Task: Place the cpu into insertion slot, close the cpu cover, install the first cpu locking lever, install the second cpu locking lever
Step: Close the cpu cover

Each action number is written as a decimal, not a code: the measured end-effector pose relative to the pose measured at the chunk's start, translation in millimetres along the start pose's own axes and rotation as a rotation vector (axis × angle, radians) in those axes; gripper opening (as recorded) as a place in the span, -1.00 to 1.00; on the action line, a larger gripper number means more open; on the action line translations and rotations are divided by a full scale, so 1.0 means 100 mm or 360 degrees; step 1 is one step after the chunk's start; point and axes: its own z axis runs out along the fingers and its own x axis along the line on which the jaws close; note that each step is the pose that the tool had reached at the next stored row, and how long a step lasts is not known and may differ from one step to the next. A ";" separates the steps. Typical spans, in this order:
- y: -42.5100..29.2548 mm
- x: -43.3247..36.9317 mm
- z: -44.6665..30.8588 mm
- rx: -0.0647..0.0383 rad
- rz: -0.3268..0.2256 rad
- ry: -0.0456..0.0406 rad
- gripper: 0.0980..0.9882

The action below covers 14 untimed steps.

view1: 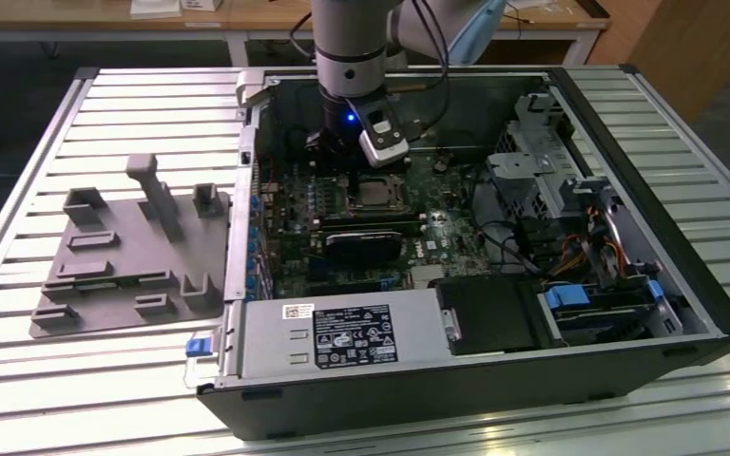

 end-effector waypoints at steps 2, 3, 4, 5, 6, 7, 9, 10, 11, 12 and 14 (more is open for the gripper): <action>-0.004 -0.001 -0.003 -0.0004 0.0000 0.0001 -0.99; -0.008 -0.001 -0.003 -0.0007 0.0000 0.0001 -0.99; -0.015 -0.002 -0.003 -0.0011 0.0001 0.0002 -0.99; -0.023 -0.003 -0.003 -0.0017 0.0001 0.0002 -0.99; -0.033 -0.004 -0.003 -0.0025 0.0001 0.0003 -0.99; -0.044 -0.006 -0.003 -0.0033 0.0002 0.0004 -0.99; -0.067 -0.009 -0.003 -0.0055 0.0003 0.0007 -0.99; -0.081 -0.011 -0.003 -0.0068 0.0003 0.0009 -0.99; -0.094 -0.012 -0.003 -0.0079 0.0004 0.0011 -0.99; -0.106 -0.014 -0.003 -0.0090 0.0005 0.0012 -0.99; -0.129 -0.017 0.000 -0.0112 0.0006 0.0015 -0.99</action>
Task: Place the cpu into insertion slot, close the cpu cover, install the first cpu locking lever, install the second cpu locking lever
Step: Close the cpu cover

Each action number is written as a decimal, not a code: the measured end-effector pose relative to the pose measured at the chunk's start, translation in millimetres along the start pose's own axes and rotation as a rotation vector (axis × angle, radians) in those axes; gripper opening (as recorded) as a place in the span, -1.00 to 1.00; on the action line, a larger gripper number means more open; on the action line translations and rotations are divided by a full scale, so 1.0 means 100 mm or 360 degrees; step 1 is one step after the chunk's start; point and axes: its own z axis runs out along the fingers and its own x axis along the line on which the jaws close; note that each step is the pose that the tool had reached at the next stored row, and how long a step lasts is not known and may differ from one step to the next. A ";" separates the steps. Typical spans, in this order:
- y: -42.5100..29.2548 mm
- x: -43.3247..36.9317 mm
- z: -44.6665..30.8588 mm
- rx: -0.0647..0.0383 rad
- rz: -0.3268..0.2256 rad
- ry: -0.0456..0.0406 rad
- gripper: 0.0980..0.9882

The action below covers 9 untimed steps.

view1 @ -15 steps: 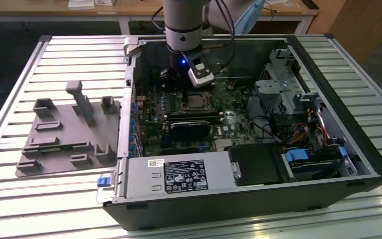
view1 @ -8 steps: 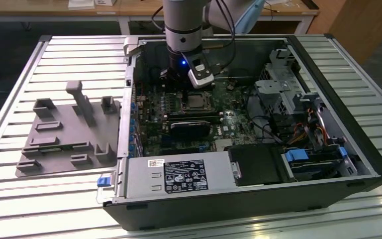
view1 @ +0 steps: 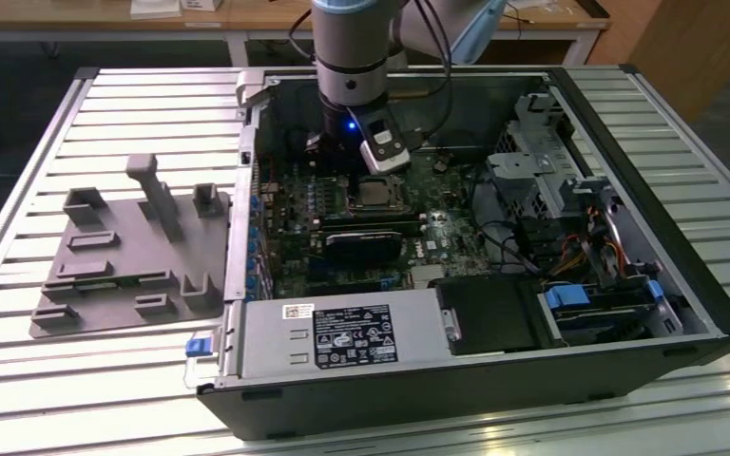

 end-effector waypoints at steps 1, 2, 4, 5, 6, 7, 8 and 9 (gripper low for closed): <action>-0.011 -0.001 0.002 -0.0007 0.0000 0.0001 -0.99; -0.018 -0.002 0.006 -0.0011 0.0000 0.0001 -0.99; -0.029 -0.003 0.015 -0.0018 0.0001 0.0002 -0.99; -0.032 -0.003 0.019 -0.0024 0.0001 0.0003 -0.99; -0.034 -0.003 0.022 -0.0032 0.0002 0.0004 -0.99; -0.035 -0.003 0.024 -0.0041 0.0002 0.0005 -0.99; -0.035 -0.003 0.026 -0.0049 0.0002 0.0006 -0.99; -0.036 -0.003 0.027 -0.0058 0.0003 0.0008 -0.99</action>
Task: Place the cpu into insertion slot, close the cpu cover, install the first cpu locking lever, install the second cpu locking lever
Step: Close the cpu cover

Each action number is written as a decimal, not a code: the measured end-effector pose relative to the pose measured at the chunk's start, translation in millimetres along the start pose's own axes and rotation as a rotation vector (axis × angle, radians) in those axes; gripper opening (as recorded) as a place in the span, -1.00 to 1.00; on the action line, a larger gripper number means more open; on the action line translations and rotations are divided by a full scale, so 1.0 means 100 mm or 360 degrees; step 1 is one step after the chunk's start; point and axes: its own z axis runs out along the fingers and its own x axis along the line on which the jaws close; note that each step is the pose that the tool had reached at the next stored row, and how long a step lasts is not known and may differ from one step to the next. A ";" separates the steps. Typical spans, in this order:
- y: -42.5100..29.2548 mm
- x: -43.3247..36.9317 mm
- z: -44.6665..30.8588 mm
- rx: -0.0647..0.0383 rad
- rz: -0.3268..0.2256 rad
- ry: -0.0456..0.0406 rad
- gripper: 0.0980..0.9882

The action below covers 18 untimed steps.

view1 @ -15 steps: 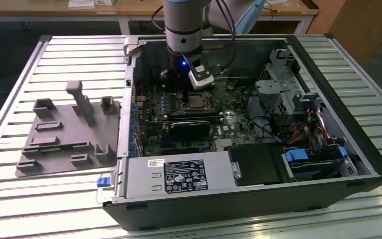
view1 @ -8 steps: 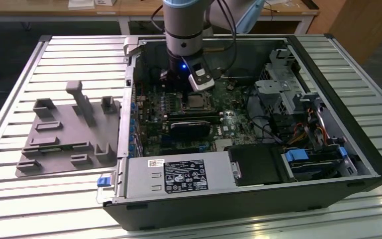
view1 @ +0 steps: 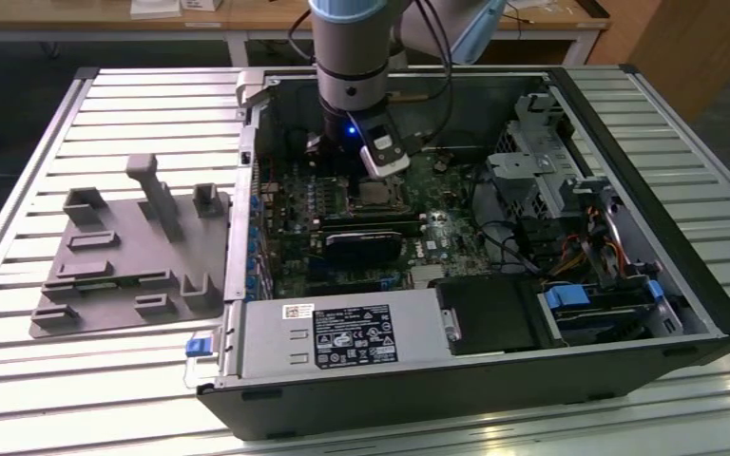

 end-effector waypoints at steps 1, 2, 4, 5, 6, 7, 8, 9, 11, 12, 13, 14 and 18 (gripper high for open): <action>0.000 -0.001 0.001 -0.0008 0.0000 0.0001 -0.99; -0.001 -0.002 0.002 -0.0015 0.0001 0.0002 -0.99; -0.005 -0.009 0.004 -0.0023 0.0001 0.0003 -0.99; -0.009 -0.013 0.005 -0.0024 0.0001 0.0003 -0.99; -0.014 -0.017 0.005 -0.0026 0.0001 0.0003 -0.99; -0.018 -0.020 0.006 -0.0027 0.0001 0.0004 -0.99; -0.022 -0.023 0.007 -0.0028 0.0002 0.0004 -0.99; -0.025 -0.025 0.008 -0.0028 0.0002 0.0004 -0.99; -0.030 -0.028 0.011 -0.0029 0.0002 0.0004 -0.99; -0.031 -0.029 0.012 -0.0030 0.0002 0.0004 -0.99; -0.033 -0.030 0.013 -0.0031 0.0002 0.0004 -0.99; -0.034 -0.032 0.015 -0.0032 0.0002 0.0005 -0.99; -0.037 -0.057 0.020 -0.0036 0.0002 0.0005 -0.99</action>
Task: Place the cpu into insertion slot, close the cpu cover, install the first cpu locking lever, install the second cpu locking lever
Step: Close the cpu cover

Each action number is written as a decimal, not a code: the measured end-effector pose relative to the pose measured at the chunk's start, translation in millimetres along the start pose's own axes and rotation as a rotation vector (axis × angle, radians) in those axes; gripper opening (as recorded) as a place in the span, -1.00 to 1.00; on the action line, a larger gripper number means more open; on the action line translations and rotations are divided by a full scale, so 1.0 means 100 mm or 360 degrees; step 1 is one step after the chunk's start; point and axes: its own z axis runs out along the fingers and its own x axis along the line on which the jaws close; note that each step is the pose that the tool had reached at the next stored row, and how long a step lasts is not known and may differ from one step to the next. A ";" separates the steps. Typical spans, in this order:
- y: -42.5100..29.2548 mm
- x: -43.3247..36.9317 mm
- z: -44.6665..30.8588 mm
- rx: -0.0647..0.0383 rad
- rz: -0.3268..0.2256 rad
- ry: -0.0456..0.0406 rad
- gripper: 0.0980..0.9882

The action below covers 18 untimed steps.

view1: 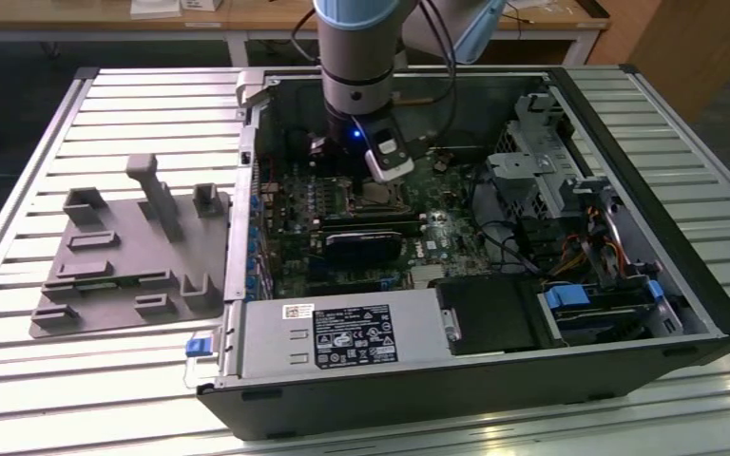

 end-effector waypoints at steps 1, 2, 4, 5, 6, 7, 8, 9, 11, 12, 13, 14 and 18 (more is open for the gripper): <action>0.000 -0.004 0.000 0.0000 0.0000 0.0000 -0.99; 0.000 -0.005 0.001 0.0000 0.0000 0.0000 -0.99; 0.001 -0.006 0.001 0.0000 0.0000 0.0000 -0.99; 0.001 -0.006 0.001 0.0000 0.0000 0.0000 -0.99; 0.002 -0.007 0.000 -0.0001 0.0000 0.0000 -0.99; 0.002 -0.007 -0.003 -0.0001 0.0000 0.0000 -0.99; 0.003 -0.007 -0.007 -0.0002 0.0000 -0.0001 -0.99; 0.005 -0.008 -0.012 -0.0003 0.0000 -0.0001 -0.99; 0.006 -0.007 -0.032 -0.0001 0.0000 0.0000 -0.99; 0.007 -0.008 -0.039 -0.0001 0.0000 0.0000 -0.99; 0.008 -0.008 -0.045 -0.0001 0.0000 0.0000 -0.99; 0.008 -0.008 -0.046 -0.0001 0.0000 0.0000 -0.99; 0.004 0.018 -0.049 -0.0002 -0.0001 -0.0005 -0.99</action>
